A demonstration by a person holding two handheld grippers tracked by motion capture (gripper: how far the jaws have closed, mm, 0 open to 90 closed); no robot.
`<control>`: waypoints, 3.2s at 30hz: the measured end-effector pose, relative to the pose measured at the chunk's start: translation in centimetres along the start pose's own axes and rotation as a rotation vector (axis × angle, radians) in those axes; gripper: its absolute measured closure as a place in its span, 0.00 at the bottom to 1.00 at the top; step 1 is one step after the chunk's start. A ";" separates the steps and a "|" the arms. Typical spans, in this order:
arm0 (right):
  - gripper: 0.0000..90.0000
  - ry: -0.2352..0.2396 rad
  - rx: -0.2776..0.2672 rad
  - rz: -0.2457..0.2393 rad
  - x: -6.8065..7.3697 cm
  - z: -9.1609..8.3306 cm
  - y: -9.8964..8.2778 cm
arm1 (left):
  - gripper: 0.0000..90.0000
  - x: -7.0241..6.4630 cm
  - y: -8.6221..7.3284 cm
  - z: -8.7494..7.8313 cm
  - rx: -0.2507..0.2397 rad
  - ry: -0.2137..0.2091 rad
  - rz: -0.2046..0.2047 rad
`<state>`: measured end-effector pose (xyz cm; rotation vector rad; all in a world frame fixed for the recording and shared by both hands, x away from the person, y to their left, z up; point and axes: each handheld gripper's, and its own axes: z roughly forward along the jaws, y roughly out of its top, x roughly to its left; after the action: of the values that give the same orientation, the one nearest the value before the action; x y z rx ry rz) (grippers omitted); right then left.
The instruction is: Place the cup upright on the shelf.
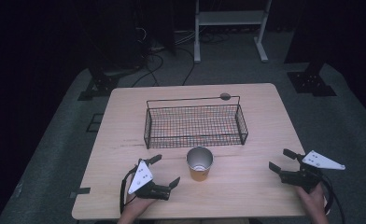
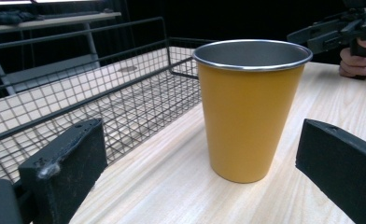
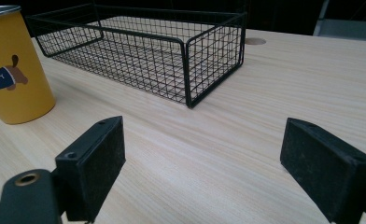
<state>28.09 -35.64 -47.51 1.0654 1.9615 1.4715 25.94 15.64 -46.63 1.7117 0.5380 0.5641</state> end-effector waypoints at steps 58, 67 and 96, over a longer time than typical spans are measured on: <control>0.14 0.008 -0.004 -0.001 -0.1 0.0 0.0 | 0.01 -2.6 1.0 8.2 0.095 -0.137 -0.025; 0.14 0.009 -0.004 -0.001 -0.1 0.0 0.0 | 0.01 -2.7 1.5 9.3 0.093 -0.137 -0.031; 0.14 0.011 -0.004 -0.001 -0.1 0.0 0.0 | 0.16 -2.5 2.0 10.0 0.093 -0.125 -0.021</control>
<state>28.18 -35.67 -47.49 1.0570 1.9650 1.4830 30.38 6.18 -46.79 1.8139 0.4993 0.4192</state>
